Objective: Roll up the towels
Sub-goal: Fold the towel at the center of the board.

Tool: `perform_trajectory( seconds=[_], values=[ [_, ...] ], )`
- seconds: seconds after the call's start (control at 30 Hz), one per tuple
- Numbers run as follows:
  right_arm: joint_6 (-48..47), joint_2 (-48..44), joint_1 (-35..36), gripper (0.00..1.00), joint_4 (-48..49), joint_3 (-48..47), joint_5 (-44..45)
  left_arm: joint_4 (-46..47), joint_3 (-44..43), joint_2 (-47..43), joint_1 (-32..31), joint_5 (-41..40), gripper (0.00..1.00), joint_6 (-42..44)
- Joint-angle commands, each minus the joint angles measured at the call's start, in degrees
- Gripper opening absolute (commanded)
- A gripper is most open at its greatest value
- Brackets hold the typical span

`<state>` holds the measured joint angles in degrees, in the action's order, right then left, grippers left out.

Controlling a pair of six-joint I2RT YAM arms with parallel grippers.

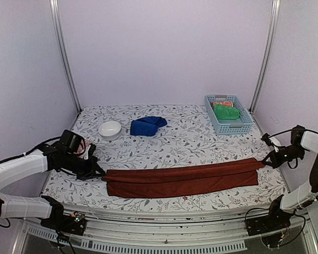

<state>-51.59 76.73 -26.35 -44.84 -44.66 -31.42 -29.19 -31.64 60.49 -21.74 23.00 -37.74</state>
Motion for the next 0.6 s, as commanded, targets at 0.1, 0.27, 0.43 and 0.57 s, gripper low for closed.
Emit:
perform_trajectory(
  seconds=[0.1, 0.27, 0.43, 0.57],
  values=[
    [-6.22, -0.31, -1.94, 0.03, -3.10, -0.15, 0.11, -4.45, -1.58, 1.35, -2.52, -4.03, 0.00, 0.29],
    [-8.21, -0.24, -2.00, 0.03, -2.69, 2.29, 0.15, -5.06, -1.79, 3.27, -3.86, -6.34, 0.00, -0.14],
    [-9.91, 2.51, -1.97, 0.04, -1.93, 4.20, -0.28, -5.15, -2.21, 4.84, -4.63, -8.39, 0.00, -0.49],
    [-11.94, 3.13, -1.98, 0.05, -2.06, 5.55, -0.24, -5.61, -2.29, 4.63, -5.10, -9.77, 0.02, -0.96]
  ],
)
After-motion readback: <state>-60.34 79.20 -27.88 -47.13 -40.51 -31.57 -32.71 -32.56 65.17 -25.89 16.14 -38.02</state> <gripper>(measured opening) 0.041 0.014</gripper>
